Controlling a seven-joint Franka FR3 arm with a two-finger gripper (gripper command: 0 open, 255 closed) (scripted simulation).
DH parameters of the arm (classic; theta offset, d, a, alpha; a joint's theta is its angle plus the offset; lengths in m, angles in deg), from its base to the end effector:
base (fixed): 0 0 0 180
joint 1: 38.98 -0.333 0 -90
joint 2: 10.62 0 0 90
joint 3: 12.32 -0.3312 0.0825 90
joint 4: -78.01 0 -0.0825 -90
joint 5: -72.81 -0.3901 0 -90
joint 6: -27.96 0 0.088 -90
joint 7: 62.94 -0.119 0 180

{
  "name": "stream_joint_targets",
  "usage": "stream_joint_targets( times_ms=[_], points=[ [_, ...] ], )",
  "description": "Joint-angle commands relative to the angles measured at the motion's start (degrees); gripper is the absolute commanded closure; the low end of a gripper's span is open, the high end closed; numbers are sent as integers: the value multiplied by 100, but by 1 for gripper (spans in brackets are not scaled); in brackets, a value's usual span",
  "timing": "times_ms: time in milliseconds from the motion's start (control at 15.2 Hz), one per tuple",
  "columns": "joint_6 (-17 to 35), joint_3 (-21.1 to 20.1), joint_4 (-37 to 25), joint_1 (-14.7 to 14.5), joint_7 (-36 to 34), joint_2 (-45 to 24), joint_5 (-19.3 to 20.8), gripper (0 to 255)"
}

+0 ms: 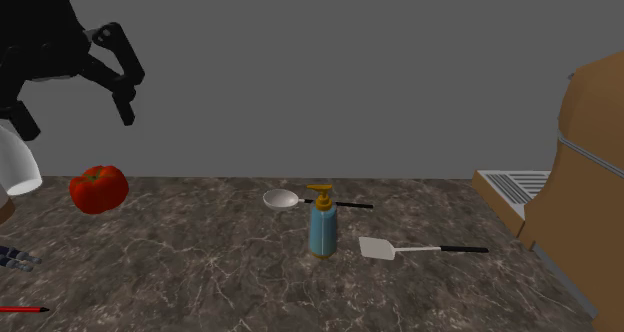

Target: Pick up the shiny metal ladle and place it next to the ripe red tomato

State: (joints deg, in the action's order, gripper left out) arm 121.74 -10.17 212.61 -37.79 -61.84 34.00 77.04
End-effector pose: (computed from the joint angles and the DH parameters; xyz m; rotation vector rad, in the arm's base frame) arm 0.3109 -0.0301 0.5963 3.0901 -0.0413 0.0995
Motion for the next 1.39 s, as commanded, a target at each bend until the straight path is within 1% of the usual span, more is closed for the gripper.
stream_joint_targets(
  times_ms=[0,330,660,858,1056,1320],
  points=[
    [0,0,0,0,0,0,0,0],
    [584,785,533,-31,1289,37,427,0],
    [1240,1630,781,-83,2585,-271,824,0],
    [1661,2162,789,-168,3372,-622,999,0],
    [2090,2712,694,-318,4182,-1088,1081,0],
    [2650,3476,417,-642,5341,-1878,964,0]
  ],
)
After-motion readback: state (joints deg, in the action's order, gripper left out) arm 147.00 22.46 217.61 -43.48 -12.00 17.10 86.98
